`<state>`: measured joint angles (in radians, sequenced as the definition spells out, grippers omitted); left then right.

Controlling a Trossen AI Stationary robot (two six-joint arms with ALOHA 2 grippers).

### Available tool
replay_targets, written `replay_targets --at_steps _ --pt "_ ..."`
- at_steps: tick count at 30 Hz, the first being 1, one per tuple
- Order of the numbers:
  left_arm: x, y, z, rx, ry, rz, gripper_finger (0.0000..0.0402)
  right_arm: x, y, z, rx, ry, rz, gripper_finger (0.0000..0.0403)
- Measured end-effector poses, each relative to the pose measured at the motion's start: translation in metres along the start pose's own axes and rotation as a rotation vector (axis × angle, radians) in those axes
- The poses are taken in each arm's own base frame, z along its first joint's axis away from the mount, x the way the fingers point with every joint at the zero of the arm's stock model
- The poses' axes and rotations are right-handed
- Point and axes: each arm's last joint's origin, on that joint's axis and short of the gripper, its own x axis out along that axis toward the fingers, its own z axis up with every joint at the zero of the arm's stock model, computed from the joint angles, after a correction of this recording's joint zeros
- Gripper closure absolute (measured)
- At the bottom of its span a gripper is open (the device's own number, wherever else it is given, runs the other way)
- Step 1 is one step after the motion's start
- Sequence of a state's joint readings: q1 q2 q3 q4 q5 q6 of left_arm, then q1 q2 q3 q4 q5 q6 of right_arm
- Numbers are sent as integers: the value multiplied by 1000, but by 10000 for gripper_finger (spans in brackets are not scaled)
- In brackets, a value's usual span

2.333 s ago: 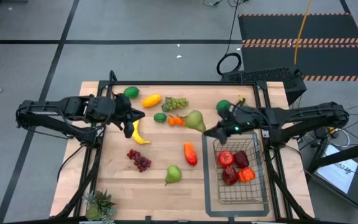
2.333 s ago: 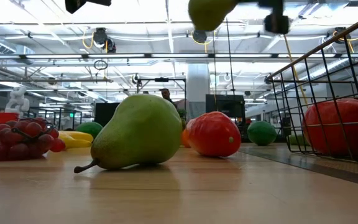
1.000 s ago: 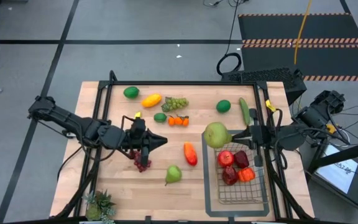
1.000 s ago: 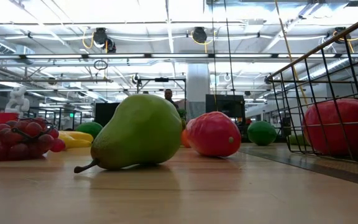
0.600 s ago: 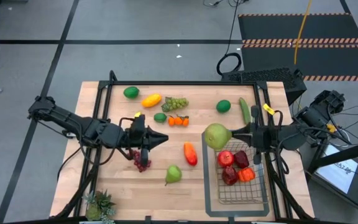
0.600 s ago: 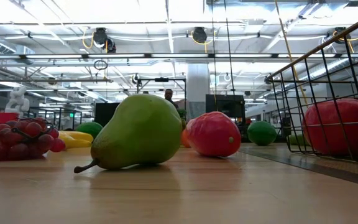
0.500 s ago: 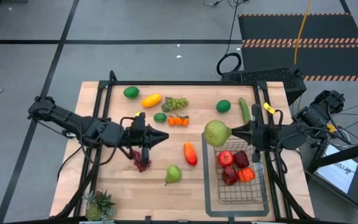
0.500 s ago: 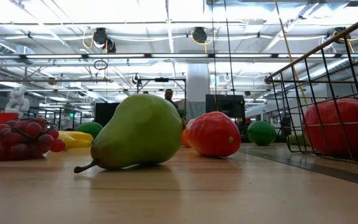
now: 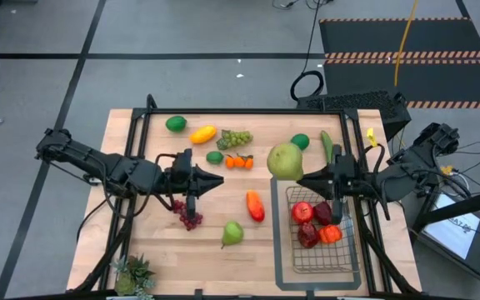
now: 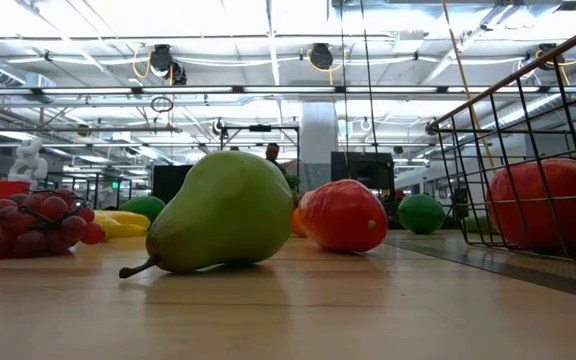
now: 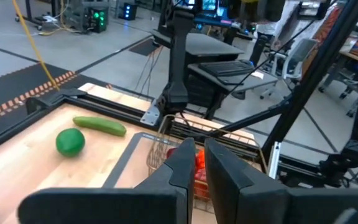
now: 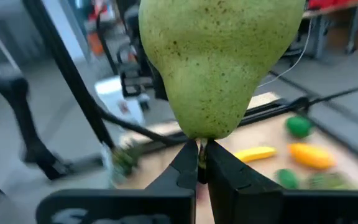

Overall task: Build produce basket
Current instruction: Put the top green pear into the wire basket

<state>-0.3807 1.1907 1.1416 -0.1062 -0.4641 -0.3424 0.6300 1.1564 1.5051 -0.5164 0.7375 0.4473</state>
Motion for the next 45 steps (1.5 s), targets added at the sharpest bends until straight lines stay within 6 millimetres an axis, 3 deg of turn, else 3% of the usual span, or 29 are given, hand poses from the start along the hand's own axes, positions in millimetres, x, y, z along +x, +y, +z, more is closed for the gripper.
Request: replay_targets --at_steps 8,16,22,31,36,45 --pt "0 0 0 -1 -1 -1 364 1 5 8 556 -62 53 397" --pt "0 0 0 -7 -1 1 364 -1 9 22 761 -152 140 396" --pt "0 1 1 -59 -24 50 364 0 13 28 789 -274 227 395" --pt "0 1 1 -116 -24 54 364 6 14 16 673 -358 259 395" --pt "0 1 0 -120 -24 54 364 -5 17 12 573 -261 356 395" --pt "0 2 1 -113 -23 59 364 -42 11 -17 582 66 321 396"
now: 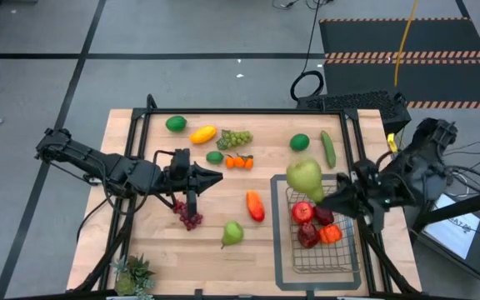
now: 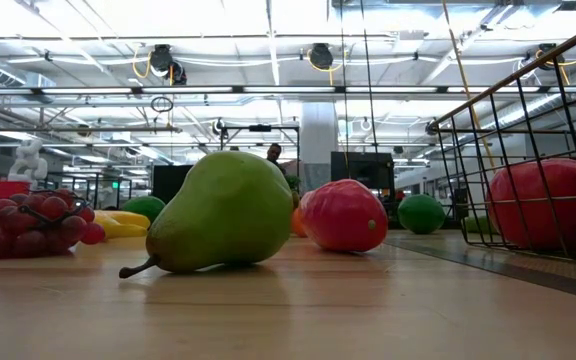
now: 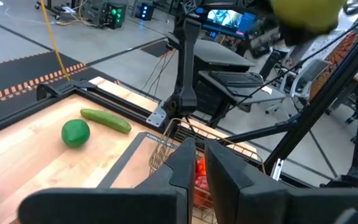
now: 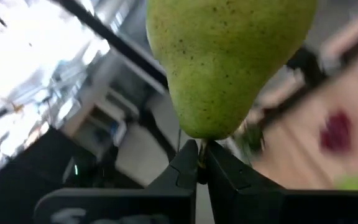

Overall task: Build produce basket
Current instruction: Put the top green pear into the wire basket

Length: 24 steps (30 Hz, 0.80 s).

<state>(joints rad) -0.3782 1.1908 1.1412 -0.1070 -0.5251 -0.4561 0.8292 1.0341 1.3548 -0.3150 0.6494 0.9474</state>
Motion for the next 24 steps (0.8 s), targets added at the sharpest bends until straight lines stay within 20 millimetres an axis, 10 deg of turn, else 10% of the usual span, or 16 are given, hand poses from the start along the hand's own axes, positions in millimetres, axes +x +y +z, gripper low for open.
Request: replay_targets --at_steps 14,24 --pt "3 8 0 20 19 43 364 -24 -38 -66 294 848 -463 396" --pt "4 11 -1 25 26 63 364 -14 -62 -84 390 1013 -686 395"
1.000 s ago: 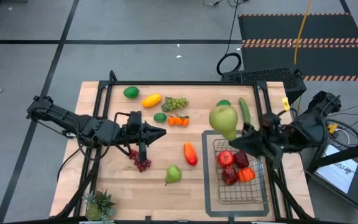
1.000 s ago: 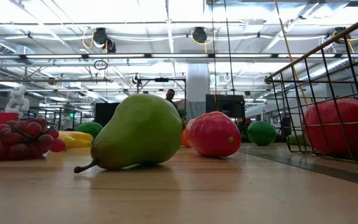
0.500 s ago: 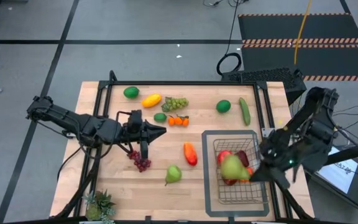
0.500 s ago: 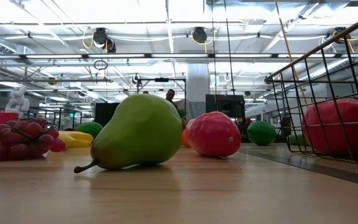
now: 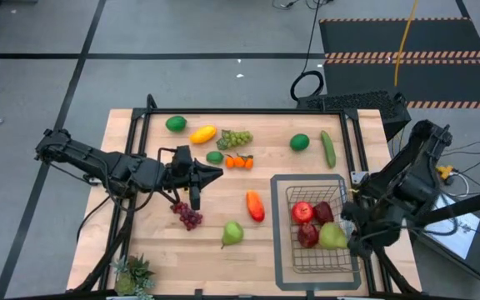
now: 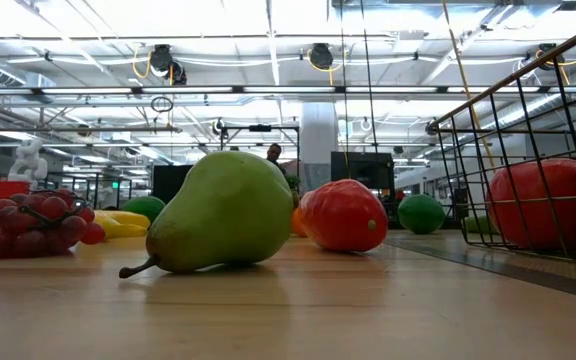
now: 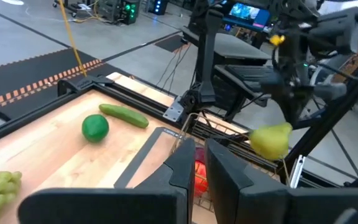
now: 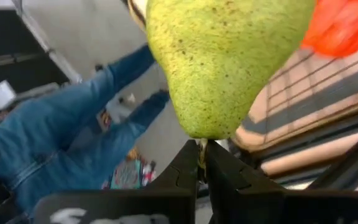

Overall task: Build produce basket
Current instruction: Put the top green pear into the wire basket

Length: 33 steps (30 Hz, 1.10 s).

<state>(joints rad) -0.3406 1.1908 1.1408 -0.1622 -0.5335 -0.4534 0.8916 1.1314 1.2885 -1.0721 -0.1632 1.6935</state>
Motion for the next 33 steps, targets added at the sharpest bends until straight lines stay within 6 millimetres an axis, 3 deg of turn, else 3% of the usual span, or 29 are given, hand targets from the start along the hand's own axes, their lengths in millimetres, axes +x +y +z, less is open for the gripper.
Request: replay_targets --at_steps 8,13,26,33 --pt "0 1 -1 3 1 12 364 57 -6 22 29 123 41 394" --pt "0 1 0 2 0 15 364 80 -16 37 47 106 100 394" --pt "0 1 0 2 -2 18 364 102 -30 52 54 124 160 388" --pt "0 1 0 2 -2 18 364 102 -31 57 61 104 166 312"
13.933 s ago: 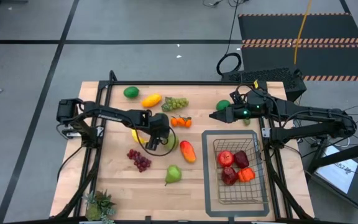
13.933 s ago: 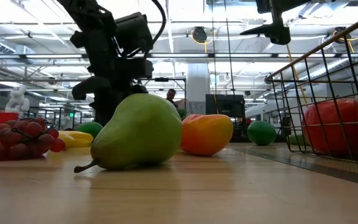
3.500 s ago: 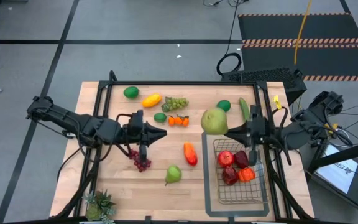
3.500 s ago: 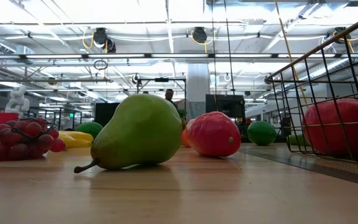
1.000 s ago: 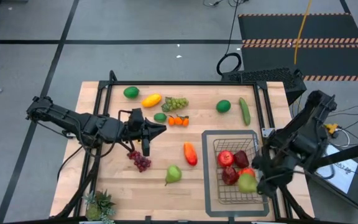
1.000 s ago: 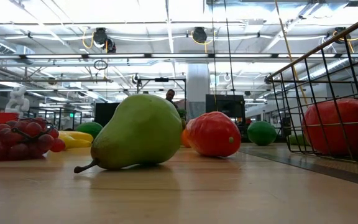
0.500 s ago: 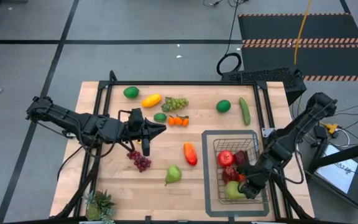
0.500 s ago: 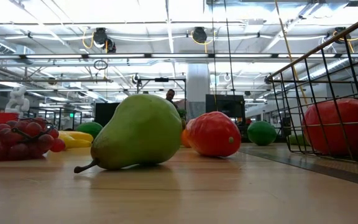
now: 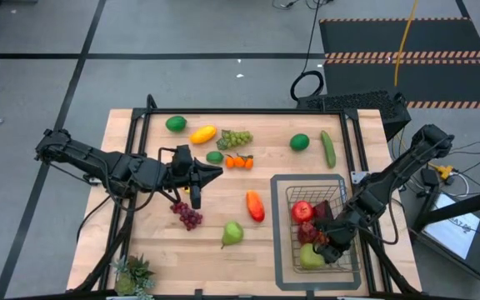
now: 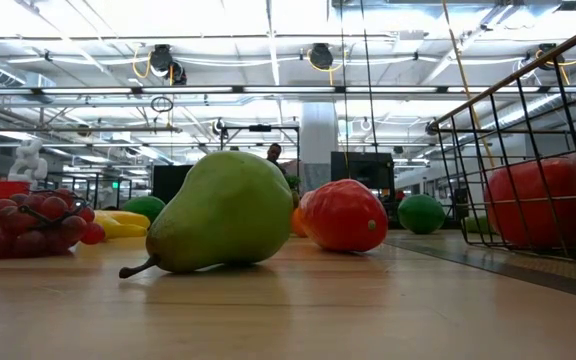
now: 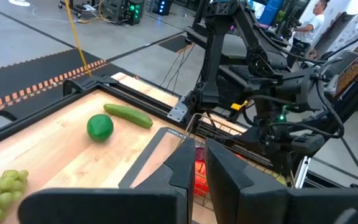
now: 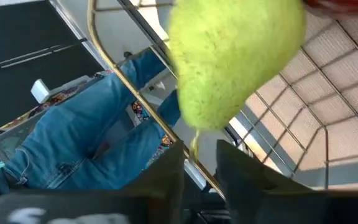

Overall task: Build produce basket
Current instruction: Put the top green pear into the wire basket, then put the green pear into the wire basket

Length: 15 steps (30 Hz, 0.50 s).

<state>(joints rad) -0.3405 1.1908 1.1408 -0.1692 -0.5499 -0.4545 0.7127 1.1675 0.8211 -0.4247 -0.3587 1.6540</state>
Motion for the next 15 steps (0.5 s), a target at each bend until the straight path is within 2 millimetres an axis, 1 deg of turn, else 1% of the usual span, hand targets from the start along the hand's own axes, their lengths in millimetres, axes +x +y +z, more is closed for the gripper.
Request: replay_targets --at_steps 4,7,12,15 --pt "0 0 0 -20 0 0 364 -2 6 1 -20 -40 65 265" --pt "0 1 -2 -61 19 10 364 -10 13 0 -39 -96 159 242" --pt "0 4 -9 -76 86 27 364 -35 23 -5 -59 -237 353 232" --pt "-1 4 -12 -64 129 8 364 -52 25 -7 -54 -377 457 232"
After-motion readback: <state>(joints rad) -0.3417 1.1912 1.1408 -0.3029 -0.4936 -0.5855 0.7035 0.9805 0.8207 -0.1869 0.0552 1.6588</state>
